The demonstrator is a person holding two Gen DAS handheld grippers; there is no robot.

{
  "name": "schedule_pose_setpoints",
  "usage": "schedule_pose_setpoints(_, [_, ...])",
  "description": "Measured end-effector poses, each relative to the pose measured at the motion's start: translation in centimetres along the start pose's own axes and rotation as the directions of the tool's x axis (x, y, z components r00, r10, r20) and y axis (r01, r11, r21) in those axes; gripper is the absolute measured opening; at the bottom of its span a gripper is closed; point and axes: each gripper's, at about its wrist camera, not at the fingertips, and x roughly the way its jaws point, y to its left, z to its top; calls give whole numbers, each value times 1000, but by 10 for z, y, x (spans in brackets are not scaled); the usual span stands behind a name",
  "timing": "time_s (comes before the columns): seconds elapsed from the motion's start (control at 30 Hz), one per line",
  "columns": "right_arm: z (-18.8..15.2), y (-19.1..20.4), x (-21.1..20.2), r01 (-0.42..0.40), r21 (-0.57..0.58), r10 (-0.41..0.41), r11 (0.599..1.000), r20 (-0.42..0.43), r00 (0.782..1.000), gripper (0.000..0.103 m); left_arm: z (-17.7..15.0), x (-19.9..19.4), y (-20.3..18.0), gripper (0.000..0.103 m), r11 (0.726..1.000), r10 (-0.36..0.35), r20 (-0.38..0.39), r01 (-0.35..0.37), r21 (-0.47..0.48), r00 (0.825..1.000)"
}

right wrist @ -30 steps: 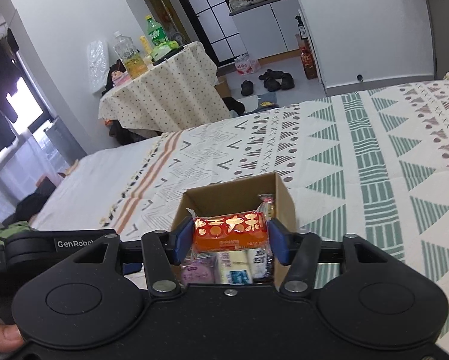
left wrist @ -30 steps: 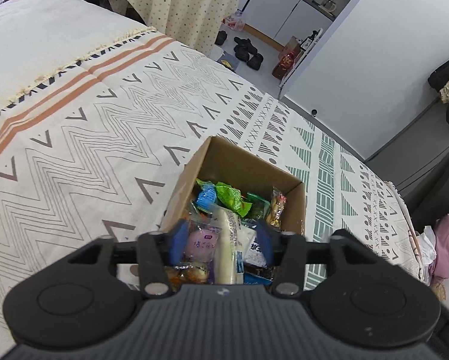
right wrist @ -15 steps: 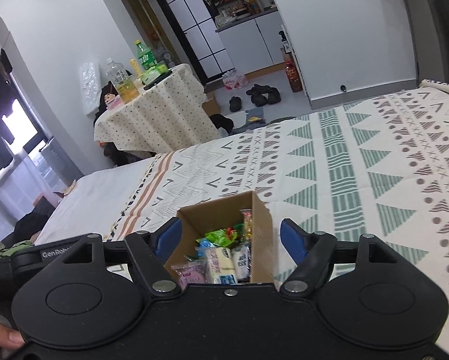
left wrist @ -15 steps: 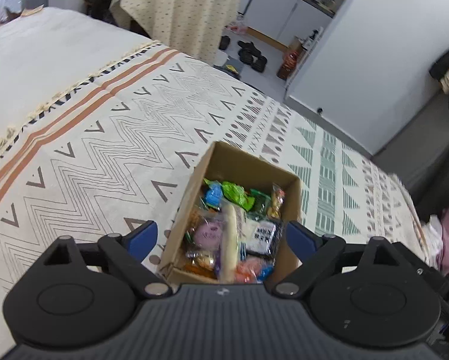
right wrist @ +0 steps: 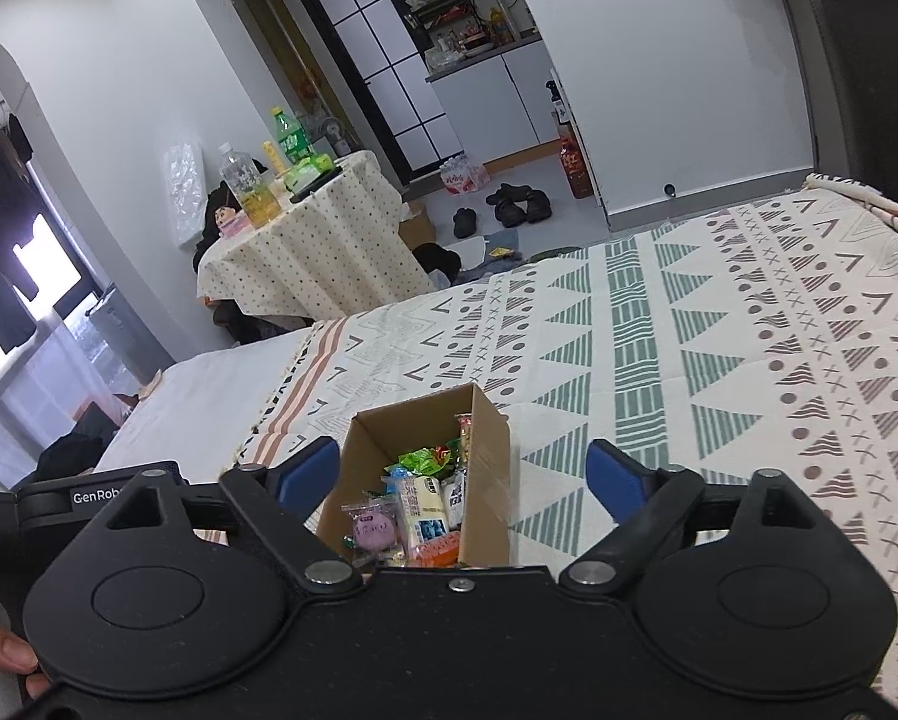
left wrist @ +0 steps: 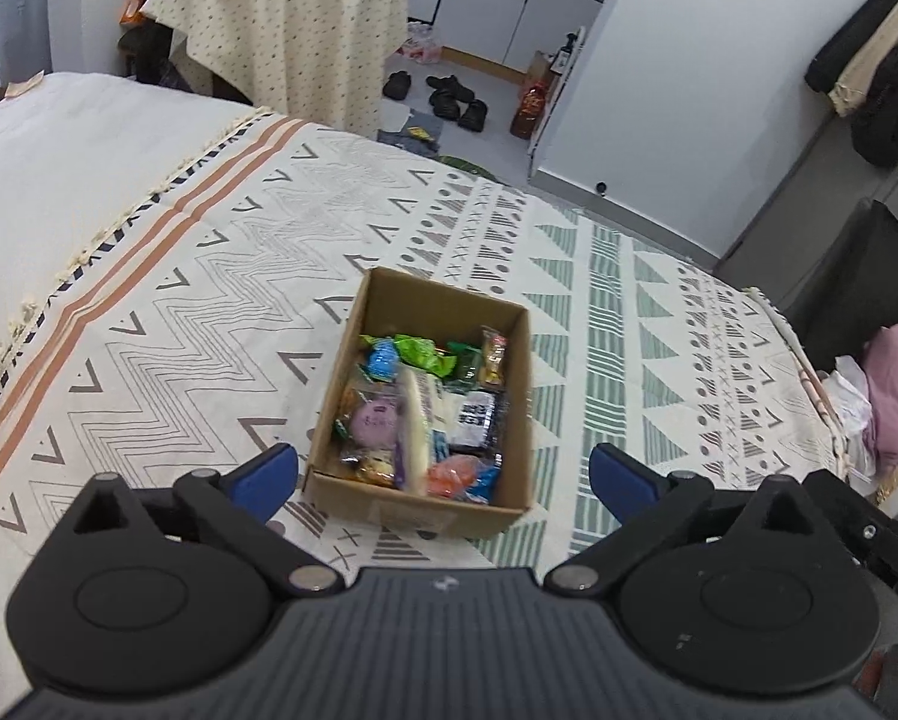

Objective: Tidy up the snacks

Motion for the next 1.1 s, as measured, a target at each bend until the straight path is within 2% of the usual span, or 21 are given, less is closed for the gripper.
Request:
schedule_pose_setpoints(0.13, [0, -7, -21, 4, 8, -5, 1000, 28, 1000, 103, -6, -13, -11, 103, 1000, -14, 14, 14, 28, 1000])
schedule_pose_setpoints(0.47, [-5, -27, -58, 23, 28, -25, 999, 46, 999, 103, -25, -43, -33, 103, 994, -59, 69, 53, 95, 996])
schedule_pose_setpoints(0.8, [-11, -38, -90, 19, 31, -20, 999, 45, 999, 103, -41, -71, -43, 103, 984, -125, 88, 113, 135, 988])
schedule_pose_setpoints(1.1, [-17, -31, -114, 47, -11, -47, 999, 40, 998, 103, -56, -101, -50, 103, 974, -120, 114, 94, 208, 986])
